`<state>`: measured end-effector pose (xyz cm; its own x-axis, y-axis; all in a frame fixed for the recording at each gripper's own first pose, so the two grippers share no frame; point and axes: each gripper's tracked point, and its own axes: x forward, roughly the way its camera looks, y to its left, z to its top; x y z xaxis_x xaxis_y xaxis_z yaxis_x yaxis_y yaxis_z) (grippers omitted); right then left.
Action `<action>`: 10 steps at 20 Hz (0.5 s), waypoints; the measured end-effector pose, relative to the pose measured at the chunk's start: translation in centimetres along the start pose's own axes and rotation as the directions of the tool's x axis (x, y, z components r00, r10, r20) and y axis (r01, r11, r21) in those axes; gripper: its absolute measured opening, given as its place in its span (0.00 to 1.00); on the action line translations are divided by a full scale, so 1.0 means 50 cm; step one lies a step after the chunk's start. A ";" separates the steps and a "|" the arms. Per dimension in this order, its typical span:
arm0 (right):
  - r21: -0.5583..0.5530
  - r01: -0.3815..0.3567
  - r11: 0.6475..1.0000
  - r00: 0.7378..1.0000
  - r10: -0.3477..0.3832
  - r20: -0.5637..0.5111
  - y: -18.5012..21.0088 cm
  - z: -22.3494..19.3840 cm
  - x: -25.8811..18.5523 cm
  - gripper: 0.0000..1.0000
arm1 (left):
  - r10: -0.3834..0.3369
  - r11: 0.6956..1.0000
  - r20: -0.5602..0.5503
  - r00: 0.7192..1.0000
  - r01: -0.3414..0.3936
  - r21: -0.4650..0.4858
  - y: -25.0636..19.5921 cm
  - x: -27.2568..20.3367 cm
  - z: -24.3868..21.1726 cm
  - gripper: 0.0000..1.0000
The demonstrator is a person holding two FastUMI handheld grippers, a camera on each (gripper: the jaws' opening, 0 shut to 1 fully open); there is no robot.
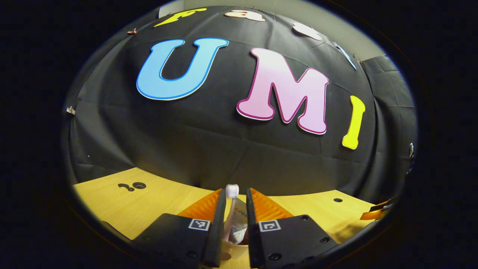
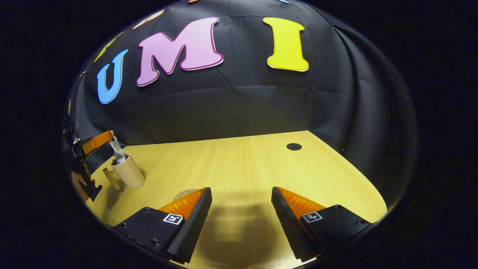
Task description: Put the toothbrush and toothpaste on the desktop into the cup, then pick up the cup and place it on the coaster on the desktop.
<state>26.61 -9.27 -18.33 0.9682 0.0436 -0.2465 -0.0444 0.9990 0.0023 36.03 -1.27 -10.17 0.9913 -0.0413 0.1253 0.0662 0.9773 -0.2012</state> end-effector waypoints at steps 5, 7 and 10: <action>0.001 -0.026 1.000 1.000 0.026 -0.003 0.030 -0.004 -0.004 0.98 | 0.004 0.998 -0.063 0.998 0.000 0.069 -0.004 -0.031 -0.004 0.90; 0.007 -0.027 1.000 1.000 0.027 -0.008 0.030 -0.005 -0.005 0.98 | -0.011 0.994 -0.102 0.995 0.022 0.103 -0.011 -0.049 -0.003 0.94; 0.035 -0.022 0.999 1.000 0.023 -0.015 0.027 -0.003 -0.015 0.98 | -0.043 0.990 -0.179 0.983 0.065 0.121 -0.021 -0.074 -0.005 0.97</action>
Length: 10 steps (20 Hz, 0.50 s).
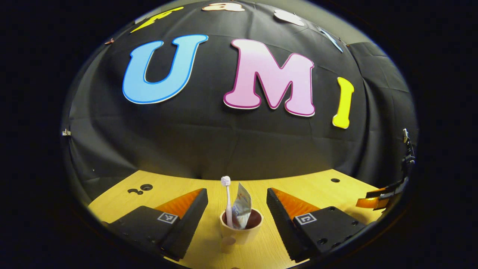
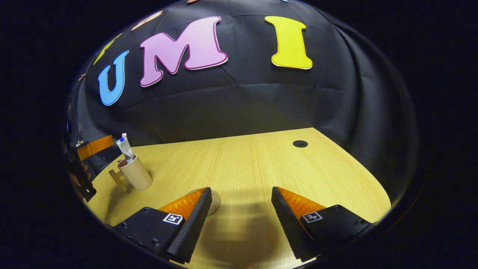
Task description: Put the toothbrush and toothpaste on the desktop into the cup, then pick up the cup and place it on the coaster on the desktop.
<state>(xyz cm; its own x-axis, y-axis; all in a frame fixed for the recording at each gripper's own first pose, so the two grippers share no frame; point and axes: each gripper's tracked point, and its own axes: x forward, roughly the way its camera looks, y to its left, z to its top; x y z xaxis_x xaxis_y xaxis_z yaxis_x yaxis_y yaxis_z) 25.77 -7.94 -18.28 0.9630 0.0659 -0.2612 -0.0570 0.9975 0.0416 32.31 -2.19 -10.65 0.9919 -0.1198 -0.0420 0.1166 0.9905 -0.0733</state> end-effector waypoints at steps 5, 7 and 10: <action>-0.011 0.020 1.000 1.000 -0.020 0.022 -0.021 0.017 -0.025 0.98 | -0.002 0.998 -0.182 0.983 0.014 0.067 0.018 -0.023 -0.031 0.98; 0.000 0.027 1.000 1.000 -0.027 0.010 -0.031 0.012 -0.035 0.98 | -0.015 0.994 -0.244 0.970 0.041 0.102 0.024 -0.023 -0.039 0.98; -0.016 0.025 1.000 1.000 -0.025 0.000 -0.037 0.016 -0.055 0.98 | -0.031 0.993 -0.382 0.924 0.071 0.092 0.035 -0.029 -0.076 0.98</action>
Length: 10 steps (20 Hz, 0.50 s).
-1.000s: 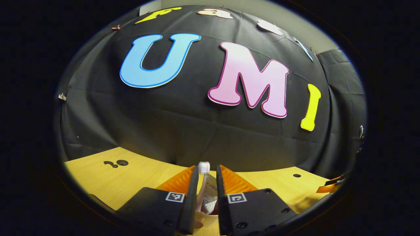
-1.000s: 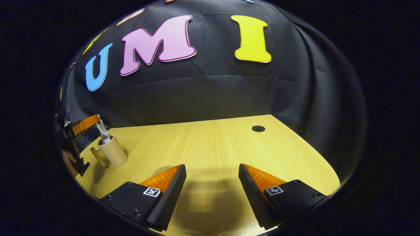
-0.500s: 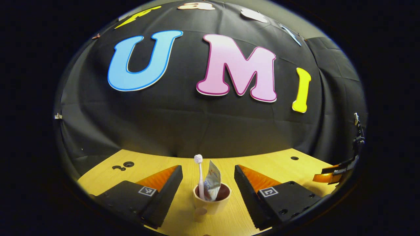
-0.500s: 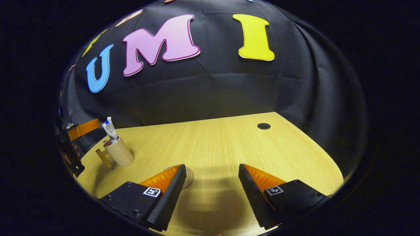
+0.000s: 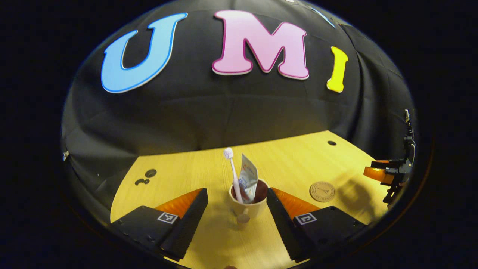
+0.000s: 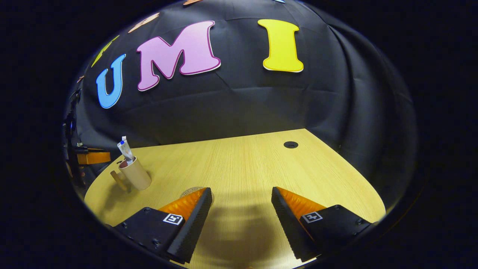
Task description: Put the toothbrush and toothpaste on the desktop into the cup, then pick up the cup and place it on the coaster on the desktop.
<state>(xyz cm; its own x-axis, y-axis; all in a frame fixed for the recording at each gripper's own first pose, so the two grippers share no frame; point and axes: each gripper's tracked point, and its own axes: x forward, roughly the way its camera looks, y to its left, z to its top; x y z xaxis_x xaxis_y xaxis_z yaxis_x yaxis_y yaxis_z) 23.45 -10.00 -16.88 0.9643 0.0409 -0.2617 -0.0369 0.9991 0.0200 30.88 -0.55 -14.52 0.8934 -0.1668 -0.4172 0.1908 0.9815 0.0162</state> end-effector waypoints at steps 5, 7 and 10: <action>-0.010 0.010 1.000 0.998 -0.011 -0.058 -0.030 -0.017 -0.029 0.99 | -0.022 0.999 -0.228 0.974 0.030 0.033 0.015 0.035 -0.080 0.97; 0.004 0.021 1.000 0.997 -0.021 -0.076 -0.045 -0.022 -0.038 0.98 | -0.054 0.997 -0.305 0.951 0.067 0.032 0.001 0.046 -0.104 0.97; 0.020 0.039 0.999 0.995 -0.037 -0.097 -0.066 -0.028 -0.051 0.98 | -0.059 0.994 -0.390 0.919 0.089 0.059 0.000 0.064 -0.127 0.98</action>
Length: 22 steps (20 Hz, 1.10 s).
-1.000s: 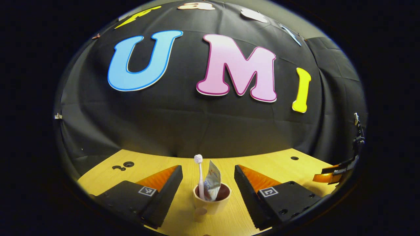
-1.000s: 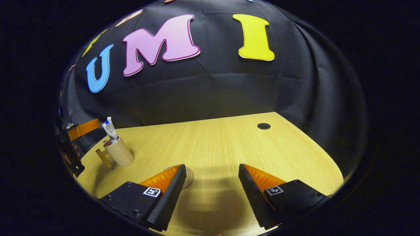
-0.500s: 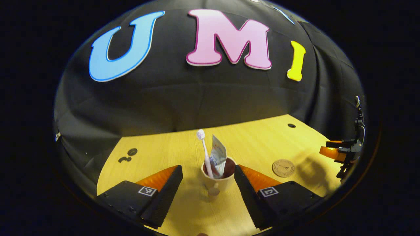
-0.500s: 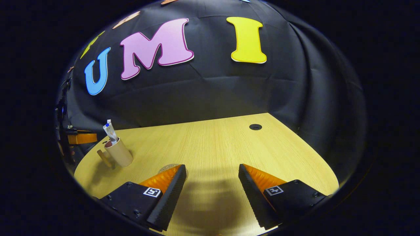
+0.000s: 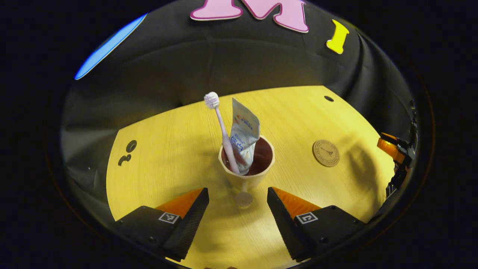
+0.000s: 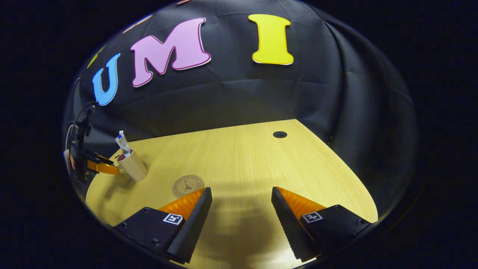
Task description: Put the toothbrush and toothpaste on the desktop into the cup, then pick up the cup and place it on the coaster on the desktop.
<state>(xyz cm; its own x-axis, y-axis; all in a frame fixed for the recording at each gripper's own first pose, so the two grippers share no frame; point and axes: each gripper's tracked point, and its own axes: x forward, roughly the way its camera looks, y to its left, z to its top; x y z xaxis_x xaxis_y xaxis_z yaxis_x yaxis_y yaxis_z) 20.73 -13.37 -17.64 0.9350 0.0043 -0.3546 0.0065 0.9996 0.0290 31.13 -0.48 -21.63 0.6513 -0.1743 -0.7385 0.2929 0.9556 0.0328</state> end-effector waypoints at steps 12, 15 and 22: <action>0.062 0.082 0.995 0.996 -0.079 -0.052 -0.097 -0.022 -0.021 0.98 | -0.042 0.999 -0.264 0.964 0.046 0.009 -0.030 0.076 -0.025 0.78; 0.068 0.088 0.994 0.995 -0.083 -0.061 -0.107 -0.023 -0.025 0.98 | -0.031 0.999 -0.283 0.959 0.033 0.002 -0.032 0.083 -0.027 0.68; 0.077 0.088 0.993 0.994 -0.082 -0.078 -0.108 -0.028 -0.030 0.98 | -0.031 0.999 -0.312 0.950 0.024 -0.028 -0.035 0.083 -0.031 0.29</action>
<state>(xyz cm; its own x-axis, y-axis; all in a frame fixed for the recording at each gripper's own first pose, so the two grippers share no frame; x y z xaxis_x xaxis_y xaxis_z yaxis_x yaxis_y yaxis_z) 18.80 -18.73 -18.57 0.9010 -0.0750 -0.4273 0.1157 0.9908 0.0700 32.22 -2.49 -25.81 0.3913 -0.1214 -0.9122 0.2890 0.9573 -0.0034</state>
